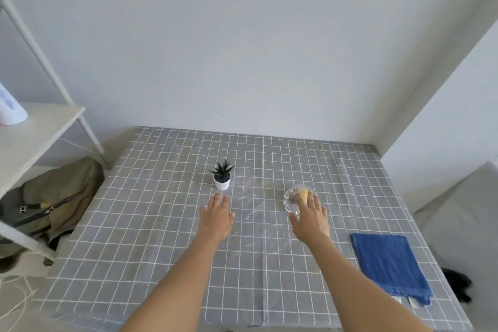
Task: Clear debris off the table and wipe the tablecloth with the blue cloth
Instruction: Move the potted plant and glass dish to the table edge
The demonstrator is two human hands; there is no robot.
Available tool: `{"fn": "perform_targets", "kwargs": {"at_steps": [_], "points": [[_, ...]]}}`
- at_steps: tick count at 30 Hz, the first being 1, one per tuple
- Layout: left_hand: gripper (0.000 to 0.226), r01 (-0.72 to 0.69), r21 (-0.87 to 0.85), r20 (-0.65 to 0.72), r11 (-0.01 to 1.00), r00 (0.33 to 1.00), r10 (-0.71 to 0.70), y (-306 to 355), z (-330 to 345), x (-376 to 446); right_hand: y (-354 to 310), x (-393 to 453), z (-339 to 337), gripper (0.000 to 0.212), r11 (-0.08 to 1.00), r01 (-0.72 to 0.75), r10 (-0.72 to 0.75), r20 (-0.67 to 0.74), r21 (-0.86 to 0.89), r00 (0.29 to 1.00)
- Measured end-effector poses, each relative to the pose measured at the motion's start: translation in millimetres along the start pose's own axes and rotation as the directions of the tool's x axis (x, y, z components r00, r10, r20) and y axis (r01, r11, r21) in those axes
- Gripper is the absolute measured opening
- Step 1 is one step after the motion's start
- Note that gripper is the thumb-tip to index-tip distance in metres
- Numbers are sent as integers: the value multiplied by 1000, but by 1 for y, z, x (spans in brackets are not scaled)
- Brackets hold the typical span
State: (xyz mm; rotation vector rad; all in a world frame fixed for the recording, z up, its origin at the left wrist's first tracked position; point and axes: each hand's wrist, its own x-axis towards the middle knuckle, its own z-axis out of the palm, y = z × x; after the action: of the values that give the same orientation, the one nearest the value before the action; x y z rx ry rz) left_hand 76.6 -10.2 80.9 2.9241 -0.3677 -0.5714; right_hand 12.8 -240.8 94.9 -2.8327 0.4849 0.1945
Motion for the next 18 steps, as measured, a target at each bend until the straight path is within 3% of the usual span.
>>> {"fn": "perform_targets", "kwargs": {"at_steps": [5,18], "points": [[60,-2,-4,39,1000,999,2,-6,7,21,7,23,10,63,998,-57,57,-3,37,998],[67,118,-133,1,984,993,-118,1,30,54,42,64,31,102,970,-123,123,15,211,992]]}}
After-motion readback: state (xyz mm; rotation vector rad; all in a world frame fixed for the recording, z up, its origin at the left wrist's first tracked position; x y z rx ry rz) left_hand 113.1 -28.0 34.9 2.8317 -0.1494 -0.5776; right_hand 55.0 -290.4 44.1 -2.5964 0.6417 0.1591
